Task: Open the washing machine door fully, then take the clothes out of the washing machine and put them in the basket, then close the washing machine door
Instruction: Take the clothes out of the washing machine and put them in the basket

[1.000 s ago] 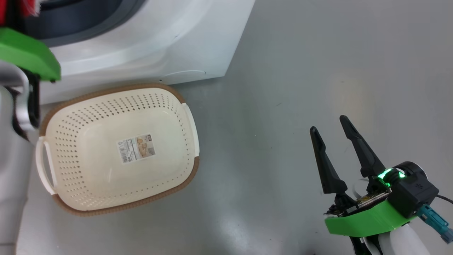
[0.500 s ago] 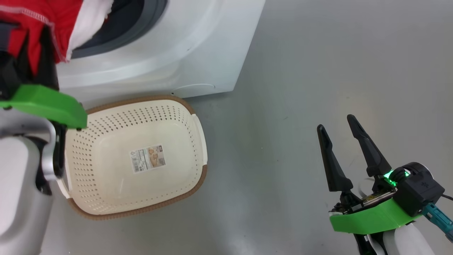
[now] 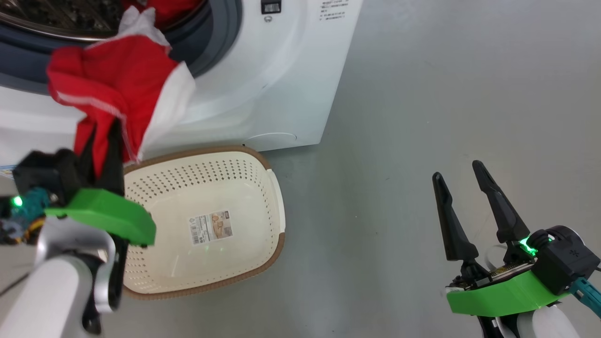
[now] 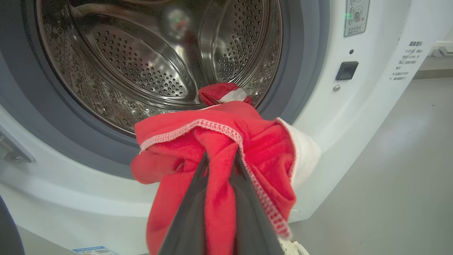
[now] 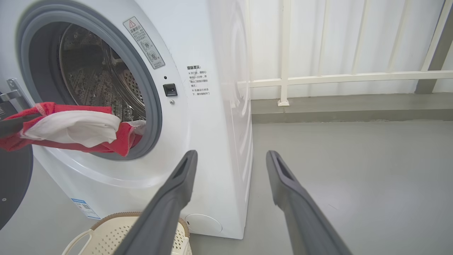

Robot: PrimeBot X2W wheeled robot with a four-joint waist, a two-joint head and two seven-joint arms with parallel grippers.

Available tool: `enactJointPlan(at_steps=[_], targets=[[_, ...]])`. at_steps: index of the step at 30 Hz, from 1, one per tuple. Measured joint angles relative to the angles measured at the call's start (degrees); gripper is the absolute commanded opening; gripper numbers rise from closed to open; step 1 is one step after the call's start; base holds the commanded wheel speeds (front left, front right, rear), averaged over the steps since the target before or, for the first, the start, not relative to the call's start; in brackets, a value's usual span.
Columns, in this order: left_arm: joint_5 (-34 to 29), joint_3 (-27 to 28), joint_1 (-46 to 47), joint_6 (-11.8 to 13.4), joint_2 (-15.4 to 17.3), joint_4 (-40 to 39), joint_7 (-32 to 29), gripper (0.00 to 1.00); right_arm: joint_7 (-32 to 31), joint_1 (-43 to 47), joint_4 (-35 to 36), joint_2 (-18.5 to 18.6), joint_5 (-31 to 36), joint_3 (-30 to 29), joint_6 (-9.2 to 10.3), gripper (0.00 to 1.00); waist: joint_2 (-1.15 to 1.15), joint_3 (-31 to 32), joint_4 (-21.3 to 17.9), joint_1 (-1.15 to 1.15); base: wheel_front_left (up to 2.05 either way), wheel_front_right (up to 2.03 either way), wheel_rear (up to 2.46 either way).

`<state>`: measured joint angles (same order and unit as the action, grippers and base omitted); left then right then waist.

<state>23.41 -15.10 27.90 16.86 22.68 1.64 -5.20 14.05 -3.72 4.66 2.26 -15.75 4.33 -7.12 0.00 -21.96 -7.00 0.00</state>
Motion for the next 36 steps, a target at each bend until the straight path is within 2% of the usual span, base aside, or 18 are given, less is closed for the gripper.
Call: enactJointPlan(at_steps=[10,21,27,36], targets=[[1.47,-2.32,-7.01,1.35,-0.85,-0.68,-2.05,0.0,-0.02,0.54,0.47,0.01,0.0,-0.1,0.0,1.0,0.0,0.82,0.48,0.0,0.0,0.0,0.0],[2.96,-4.57,-10.03,1.14,-3.33,7.38,-1.67,0.0,-0.19,0.85,0.45,0.01,-0.34,0.03,0.0,1.0,0.0,0.94,-0.1,0.0,0.0,0.0,0.0],[3.75,-5.04,-10.01,0.14,-4.28,13.28,-0.97,0.0,-0.18,0.84,0.44,0.01,-0.34,0.14,0.0,1.0,0.0,0.51,-0.48,0.0,0.0,0.0,0.0],[5.99,-5.89,-6.98,-3.34,-7.61,26.09,1.58,0.0,-0.18,0.8,0.47,0.01,-0.34,0.21,0.0,1.0,0.0,-0.89,-1.05,0.0,0.0,0.0,0.0]])
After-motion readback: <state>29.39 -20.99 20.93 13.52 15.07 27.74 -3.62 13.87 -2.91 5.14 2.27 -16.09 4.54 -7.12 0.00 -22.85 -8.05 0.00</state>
